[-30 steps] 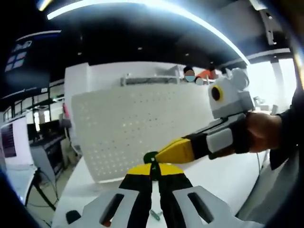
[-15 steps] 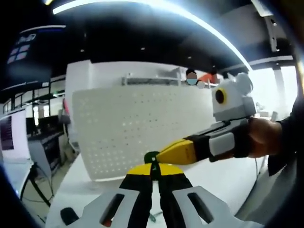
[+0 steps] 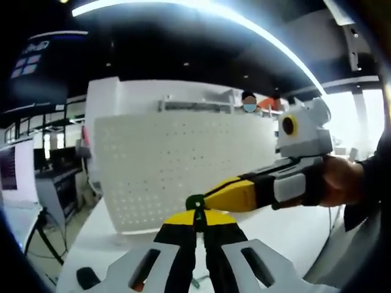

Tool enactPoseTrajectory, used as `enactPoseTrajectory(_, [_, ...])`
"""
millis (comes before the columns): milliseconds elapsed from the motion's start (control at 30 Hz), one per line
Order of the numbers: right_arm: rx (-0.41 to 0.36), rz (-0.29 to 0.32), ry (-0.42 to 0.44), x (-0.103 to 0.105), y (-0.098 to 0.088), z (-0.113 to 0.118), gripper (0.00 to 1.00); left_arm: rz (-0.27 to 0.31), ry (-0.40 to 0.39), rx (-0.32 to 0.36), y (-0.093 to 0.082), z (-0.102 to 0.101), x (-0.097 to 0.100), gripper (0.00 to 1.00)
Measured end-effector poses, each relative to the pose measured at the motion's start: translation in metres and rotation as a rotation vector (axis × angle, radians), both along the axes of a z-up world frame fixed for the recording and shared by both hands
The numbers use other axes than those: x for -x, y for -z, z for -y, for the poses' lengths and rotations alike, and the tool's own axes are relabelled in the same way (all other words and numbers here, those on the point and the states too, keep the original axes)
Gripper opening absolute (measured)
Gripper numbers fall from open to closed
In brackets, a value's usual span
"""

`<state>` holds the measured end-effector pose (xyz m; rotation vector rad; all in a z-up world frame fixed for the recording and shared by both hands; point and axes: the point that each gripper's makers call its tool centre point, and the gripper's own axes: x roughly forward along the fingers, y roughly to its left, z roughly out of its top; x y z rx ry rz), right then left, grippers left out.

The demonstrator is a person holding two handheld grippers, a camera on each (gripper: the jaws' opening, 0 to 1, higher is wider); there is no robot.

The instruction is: Insert the hook assembly into the mounting plate slot until the hook locks in place.

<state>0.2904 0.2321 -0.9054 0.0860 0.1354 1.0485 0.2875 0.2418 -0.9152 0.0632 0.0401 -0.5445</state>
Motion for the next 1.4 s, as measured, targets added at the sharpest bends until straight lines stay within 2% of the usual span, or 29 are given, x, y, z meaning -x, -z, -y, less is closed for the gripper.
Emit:
enactPoseTrajectory(467, [0.047, 0.039, 0.075, -0.011, -0.001, 0.017, 0.24, 0.012, -0.009, -0.004, -0.007, -0.004, -0.008, 0.03])
enactPoseTrajectory(800, [0.079, 0.096, 0.123, -0.012, -0.005, 0.029, 0.40, 0.028, -0.011, -0.005, -0.016, -0.006, -0.012, 0.03])
enactPoseTrajectory(967, [0.121, 0.154, 0.173, -0.014, -0.007, 0.041, 0.46, 0.042, -0.021, -0.007, -0.025, -0.010, -0.018, 0.03])
enactPoseTrajectory(1100, [0.140, 0.170, 0.208, -0.015, -0.004, 0.051, 0.50, 0.056, -0.032, -0.008, -0.034, -0.014, -0.024, 0.03])
enactPoseTrajectory(1233, [0.150, 0.171, 0.235, -0.014, 0.000, 0.058, 0.53, 0.065, -0.054, -0.024, -0.042, -0.019, -0.034, 0.03])
enactPoseTrajectory(1400, [0.165, 0.151, 0.239, -0.012, 0.010, 0.062, 0.52, 0.115, -0.075, -0.028, -0.064, -0.024, -0.048, 0.03])
